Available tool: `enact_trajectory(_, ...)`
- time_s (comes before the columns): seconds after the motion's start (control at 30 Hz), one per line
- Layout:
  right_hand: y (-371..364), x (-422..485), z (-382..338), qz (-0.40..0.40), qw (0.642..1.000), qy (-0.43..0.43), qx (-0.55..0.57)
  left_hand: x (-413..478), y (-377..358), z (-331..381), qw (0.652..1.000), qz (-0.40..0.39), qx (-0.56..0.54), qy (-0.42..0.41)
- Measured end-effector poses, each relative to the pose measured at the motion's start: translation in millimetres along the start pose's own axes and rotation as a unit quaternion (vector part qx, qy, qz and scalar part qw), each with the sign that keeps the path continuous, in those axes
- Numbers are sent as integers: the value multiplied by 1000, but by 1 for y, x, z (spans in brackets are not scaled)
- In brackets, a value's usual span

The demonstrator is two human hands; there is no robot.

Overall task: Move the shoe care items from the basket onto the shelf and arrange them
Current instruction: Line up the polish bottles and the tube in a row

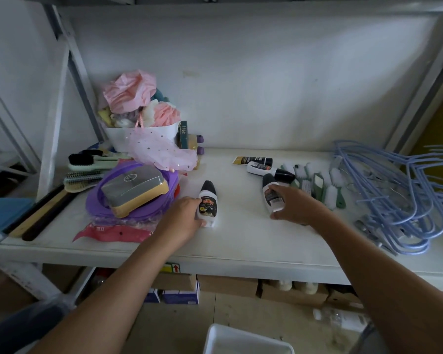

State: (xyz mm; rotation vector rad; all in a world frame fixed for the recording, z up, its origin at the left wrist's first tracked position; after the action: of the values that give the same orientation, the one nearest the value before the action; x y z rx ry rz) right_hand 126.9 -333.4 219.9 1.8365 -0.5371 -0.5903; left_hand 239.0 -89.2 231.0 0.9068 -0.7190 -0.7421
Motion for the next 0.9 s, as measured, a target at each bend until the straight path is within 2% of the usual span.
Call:
enact_trajectory(0.23,4,12,11,-4,1000,-18,6,19,-15,5,998,-50,45,-7)
enact_trajectory(0.4,11,19,2,41,999,-18,16,18,-16,2,999,-34,10,-17)
enact_trajectory(0.57,15,23,-1,103,993,-49,-36,20,-14,13,998,2,20,-62)
enact_trajectory(0.9,14,7,-13,47,997,-64,26,22,-16,14,997,24,40,-63)
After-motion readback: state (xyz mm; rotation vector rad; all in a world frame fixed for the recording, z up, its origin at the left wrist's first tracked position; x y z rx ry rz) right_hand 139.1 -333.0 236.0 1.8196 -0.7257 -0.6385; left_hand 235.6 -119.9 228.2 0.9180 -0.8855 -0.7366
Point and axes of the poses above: each hand's wrist, its own x-axis towards the middle knuckle, its own y-axis out of the back of the hand, z = x × y, the point moved 9 cm from there along x, towards the middle knuckle, and after that the axes turned 15 degrees about -y, right-handed, at the moved point
